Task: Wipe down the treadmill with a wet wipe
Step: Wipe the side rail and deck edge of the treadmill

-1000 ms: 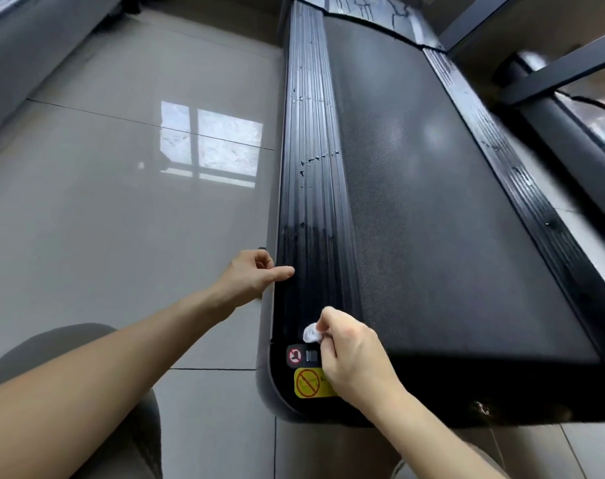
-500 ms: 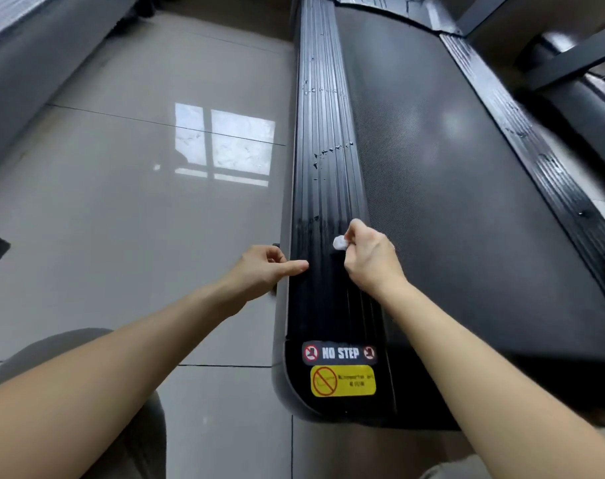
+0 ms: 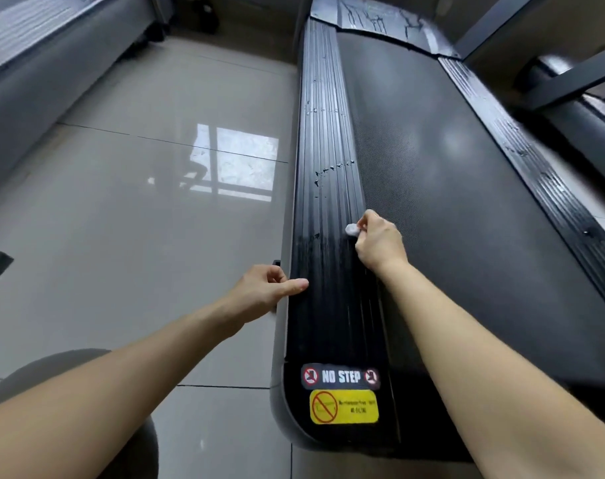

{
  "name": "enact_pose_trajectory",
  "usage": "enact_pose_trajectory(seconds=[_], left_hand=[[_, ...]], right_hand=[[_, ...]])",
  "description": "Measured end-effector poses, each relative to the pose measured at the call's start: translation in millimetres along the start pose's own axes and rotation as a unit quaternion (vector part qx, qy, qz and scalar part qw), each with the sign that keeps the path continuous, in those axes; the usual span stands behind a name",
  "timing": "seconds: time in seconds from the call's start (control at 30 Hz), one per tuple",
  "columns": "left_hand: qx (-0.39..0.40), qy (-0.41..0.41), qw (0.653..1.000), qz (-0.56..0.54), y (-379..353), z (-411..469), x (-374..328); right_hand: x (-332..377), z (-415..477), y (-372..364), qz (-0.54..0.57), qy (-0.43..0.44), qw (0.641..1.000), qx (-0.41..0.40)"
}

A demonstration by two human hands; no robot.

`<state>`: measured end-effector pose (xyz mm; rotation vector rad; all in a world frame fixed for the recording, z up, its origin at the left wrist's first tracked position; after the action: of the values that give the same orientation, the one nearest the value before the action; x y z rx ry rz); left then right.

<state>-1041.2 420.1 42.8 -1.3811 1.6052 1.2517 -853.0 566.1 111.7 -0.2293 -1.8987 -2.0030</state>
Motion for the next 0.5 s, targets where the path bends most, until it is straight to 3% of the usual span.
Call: enact_pose_trajectory(seconds=[0.13, 0.3, 0.37, 0.5], left_hand=[[0.012, 0.002, 1.0, 0.002, -1, 1, 4], [0.04, 0.019, 0.999, -0.014, -5, 4, 3], [0.031, 0.012, 0.999, -0.013, -5, 3, 0], [0.024, 0.0, 1.0, -0.017, -4, 6, 2]], right_hand=[[-3, -43, 8, 0.033, 0.017, 0.999, -0.013], [-11, -148, 21, 0.022, 0.059, 0.997, 0.051], [-5, -125, 19, -0.002, 0.074, 0.996, 0.039], [13, -21, 9, -0.081, 0.094, 0.99, -0.064]])
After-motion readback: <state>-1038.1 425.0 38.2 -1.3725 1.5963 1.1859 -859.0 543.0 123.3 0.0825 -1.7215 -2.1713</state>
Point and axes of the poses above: each hand's wrist, its own z-axis towards the middle knuckle, its own y-axis out of the back of the hand, x = y × z, the point moved 10 cm from there along z, towards the middle knuckle, and after that the axes turned 3 degrees about -x, right-handed, at the moved point
